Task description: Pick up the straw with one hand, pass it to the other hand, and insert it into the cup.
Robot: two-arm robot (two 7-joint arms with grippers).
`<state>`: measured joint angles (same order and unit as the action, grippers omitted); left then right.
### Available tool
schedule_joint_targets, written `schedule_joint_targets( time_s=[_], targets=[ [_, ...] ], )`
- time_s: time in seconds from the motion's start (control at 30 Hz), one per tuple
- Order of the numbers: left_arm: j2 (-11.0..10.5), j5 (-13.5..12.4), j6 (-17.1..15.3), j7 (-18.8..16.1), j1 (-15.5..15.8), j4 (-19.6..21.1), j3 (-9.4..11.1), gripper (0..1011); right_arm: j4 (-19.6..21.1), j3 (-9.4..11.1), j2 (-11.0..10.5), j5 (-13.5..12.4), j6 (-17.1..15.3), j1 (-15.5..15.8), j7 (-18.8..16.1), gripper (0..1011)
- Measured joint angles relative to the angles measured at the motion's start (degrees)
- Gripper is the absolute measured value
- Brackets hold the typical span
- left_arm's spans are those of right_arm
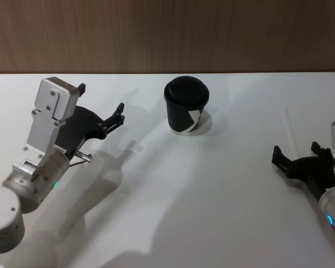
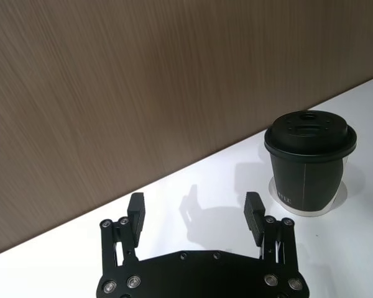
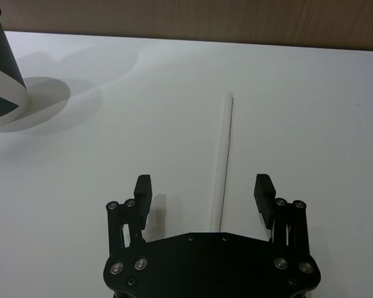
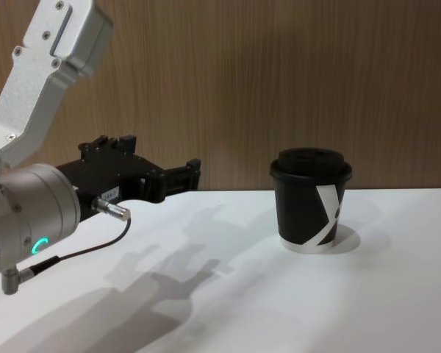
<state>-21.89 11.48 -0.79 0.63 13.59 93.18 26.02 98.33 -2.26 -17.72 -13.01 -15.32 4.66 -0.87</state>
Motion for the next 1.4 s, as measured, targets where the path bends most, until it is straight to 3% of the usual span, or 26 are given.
schedule_joint_targets(
  time_s=[1.4],
  targets=[
    [0.0, 0.0, 0.0, 0.0, 0.0, 0.0, 0.0, 1003, -0.58, 1.11, 1.16, 1.2, -2.23, -0.65, -1.68, 1001]
  ],
)
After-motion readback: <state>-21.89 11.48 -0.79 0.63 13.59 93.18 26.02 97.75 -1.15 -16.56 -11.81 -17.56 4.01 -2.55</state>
